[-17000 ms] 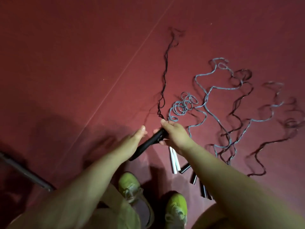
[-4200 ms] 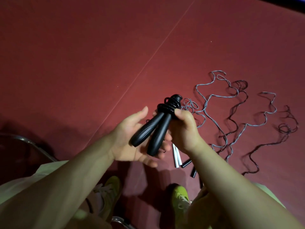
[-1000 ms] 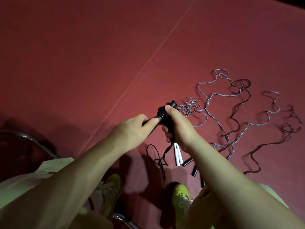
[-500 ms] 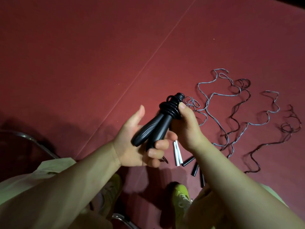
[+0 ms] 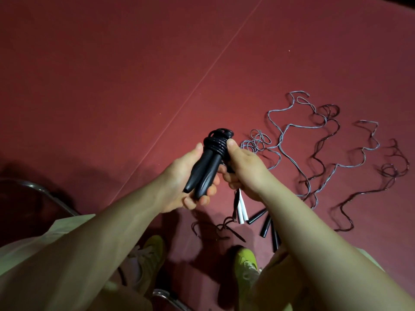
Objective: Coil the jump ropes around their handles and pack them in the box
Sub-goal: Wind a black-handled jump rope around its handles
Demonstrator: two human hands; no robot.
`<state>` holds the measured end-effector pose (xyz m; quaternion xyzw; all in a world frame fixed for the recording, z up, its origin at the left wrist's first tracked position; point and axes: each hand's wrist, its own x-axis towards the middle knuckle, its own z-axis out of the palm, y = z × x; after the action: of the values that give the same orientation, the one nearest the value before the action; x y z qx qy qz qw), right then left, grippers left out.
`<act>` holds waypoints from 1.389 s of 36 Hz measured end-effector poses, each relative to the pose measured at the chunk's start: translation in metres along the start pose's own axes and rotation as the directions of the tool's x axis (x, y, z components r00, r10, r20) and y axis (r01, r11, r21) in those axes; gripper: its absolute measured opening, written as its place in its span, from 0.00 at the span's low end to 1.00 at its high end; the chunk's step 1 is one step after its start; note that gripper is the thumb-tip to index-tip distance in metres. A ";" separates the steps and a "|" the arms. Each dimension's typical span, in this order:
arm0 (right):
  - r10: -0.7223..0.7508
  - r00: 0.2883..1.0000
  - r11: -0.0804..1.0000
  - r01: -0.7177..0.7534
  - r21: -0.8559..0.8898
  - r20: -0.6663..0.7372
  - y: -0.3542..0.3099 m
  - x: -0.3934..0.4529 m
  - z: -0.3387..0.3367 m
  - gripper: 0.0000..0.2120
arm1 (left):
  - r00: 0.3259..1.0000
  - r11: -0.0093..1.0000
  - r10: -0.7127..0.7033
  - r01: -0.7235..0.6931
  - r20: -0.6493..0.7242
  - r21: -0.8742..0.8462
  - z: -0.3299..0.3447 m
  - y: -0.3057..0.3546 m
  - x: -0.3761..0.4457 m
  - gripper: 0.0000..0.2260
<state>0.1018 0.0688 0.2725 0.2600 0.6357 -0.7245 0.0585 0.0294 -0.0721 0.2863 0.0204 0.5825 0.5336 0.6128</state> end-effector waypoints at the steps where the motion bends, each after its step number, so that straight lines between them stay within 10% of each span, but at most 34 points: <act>1: -0.003 1.000 1.000 0.003 -0.004 -0.001 0.001 0.000 0.000 0.23 | 1.000 0.999 0.010 -0.009 -0.029 0.036 0.000 0.000 0.001 0.34; 12: 0.053 0.998 0.975 -0.057 -0.213 -0.022 0.009 0.002 0.001 0.27 | 0.943 0.852 0.239 -0.090 -0.230 0.516 0.000 -0.007 0.005 0.31; 19: 0.161 0.987 0.959 -0.163 -0.230 -0.026 0.011 0.001 0.002 0.36 | 0.829 0.345 0.475 0.132 -0.294 0.929 -0.002 -0.011 -0.002 0.23; 24: 0.137 0.991 0.967 -0.136 -0.214 -0.009 0.007 -0.001 0.003 0.33 | 0.791 0.219 0.548 0.180 -0.274 0.959 -0.003 -0.013 0.001 0.21; 34: 0.028 0.995 0.973 -0.050 -0.224 -0.099 0.005 0.001 0.006 0.26 | 0.913 0.574 0.315 0.034 -0.259 0.818 0.001 -0.008 -0.003 0.19; 39: -0.111 0.994 0.992 0.110 -0.055 -0.014 0.007 0.002 0.003 0.30 | 1.000 0.988 0.009 -0.013 0.028 0.153 0.000 0.007 -0.013 0.23; 44: -0.313 0.941 0.921 0.268 0.282 0.127 0.000 -0.003 0.004 0.28 | 0.812 0.937 0.082 0.136 0.578 -0.323 -0.007 -0.006 -0.012 0.38; 50: -0.326 0.938 0.924 0.290 0.250 0.118 -0.003 -0.002 0.005 0.26 | 0.768 0.893 0.094 0.217 0.634 -0.395 0.000 -0.010 -0.012 0.37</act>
<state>0.1003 0.0638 0.2762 0.1037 0.5743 -0.8112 -0.0367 0.0387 -0.0846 0.2877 0.0394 0.2017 0.5925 0.7789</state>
